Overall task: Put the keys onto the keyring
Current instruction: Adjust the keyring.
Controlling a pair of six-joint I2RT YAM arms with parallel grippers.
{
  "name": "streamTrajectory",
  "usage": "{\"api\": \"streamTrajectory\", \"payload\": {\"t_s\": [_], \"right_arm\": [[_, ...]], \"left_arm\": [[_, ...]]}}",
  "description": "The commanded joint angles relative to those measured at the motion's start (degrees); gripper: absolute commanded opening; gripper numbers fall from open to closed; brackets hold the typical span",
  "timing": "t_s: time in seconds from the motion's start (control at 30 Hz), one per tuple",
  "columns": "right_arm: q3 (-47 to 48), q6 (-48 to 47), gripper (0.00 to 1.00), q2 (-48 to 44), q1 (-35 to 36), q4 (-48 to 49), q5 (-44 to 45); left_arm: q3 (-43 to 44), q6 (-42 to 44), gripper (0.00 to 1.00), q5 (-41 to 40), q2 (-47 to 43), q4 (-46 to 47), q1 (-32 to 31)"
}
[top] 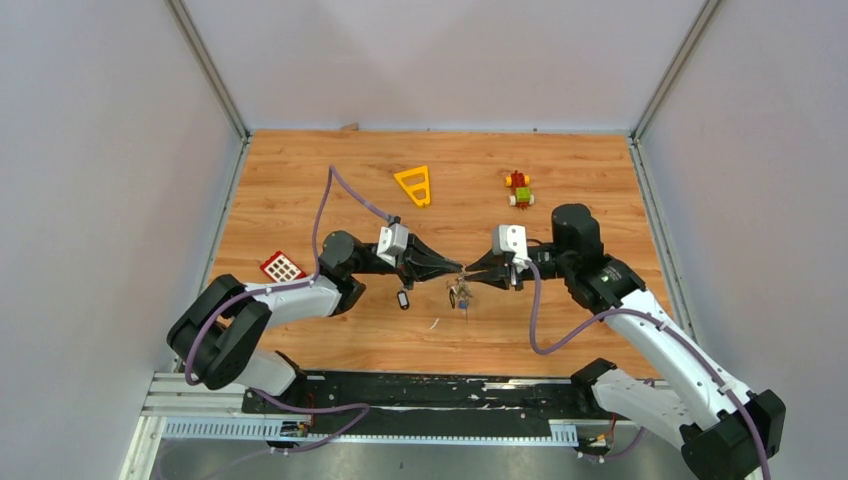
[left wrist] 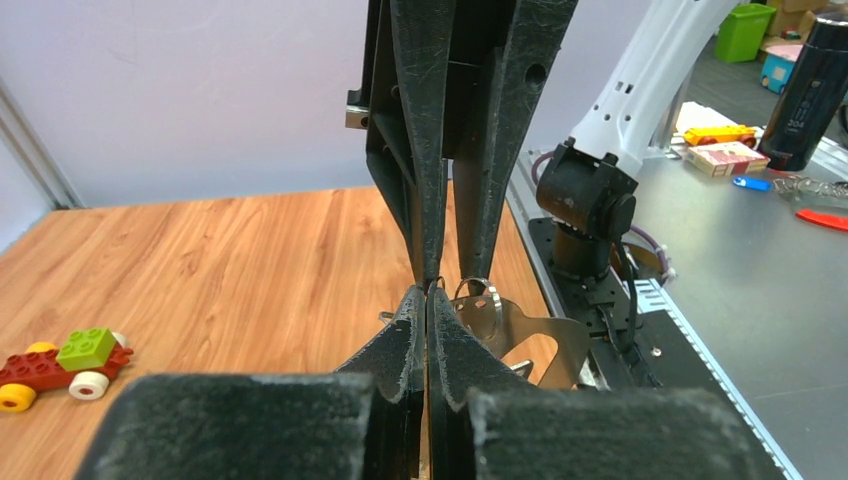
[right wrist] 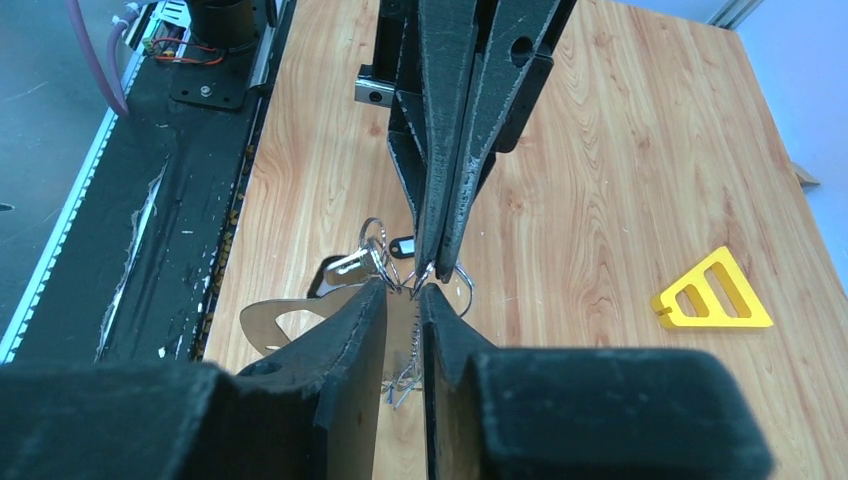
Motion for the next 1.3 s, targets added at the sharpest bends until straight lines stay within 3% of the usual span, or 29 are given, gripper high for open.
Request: {"api": "streamTrajectory", "payload": {"t_s": [0.0, 0.47, 0.93, 1.27], "right_arm": [[-0.26, 1.47, 0.18, 0.53, 0.25, 3.16, 1.61], [-0.66, 1.79, 0.14, 1.60, 1.10, 4.50, 5.92], [-0.67, 1.34, 0.14, 1.21, 1.20, 4.61, 3.17], [-0.35, 0.74, 0.00, 0.16, 1.22, 5.14, 3.75]], "left_arm": [[0.29, -0.70, 0.00, -0.81, -0.98, 4.89, -0.12], [0.03, -7.48, 0.00, 1.51, 1.94, 14.74, -0.12], [-0.25, -5.69, 0.00, 0.73, 2.17, 12.35, -0.13], [-0.61, -5.65, 0.00, 0.60, 3.38, 12.71, -0.12]]}}
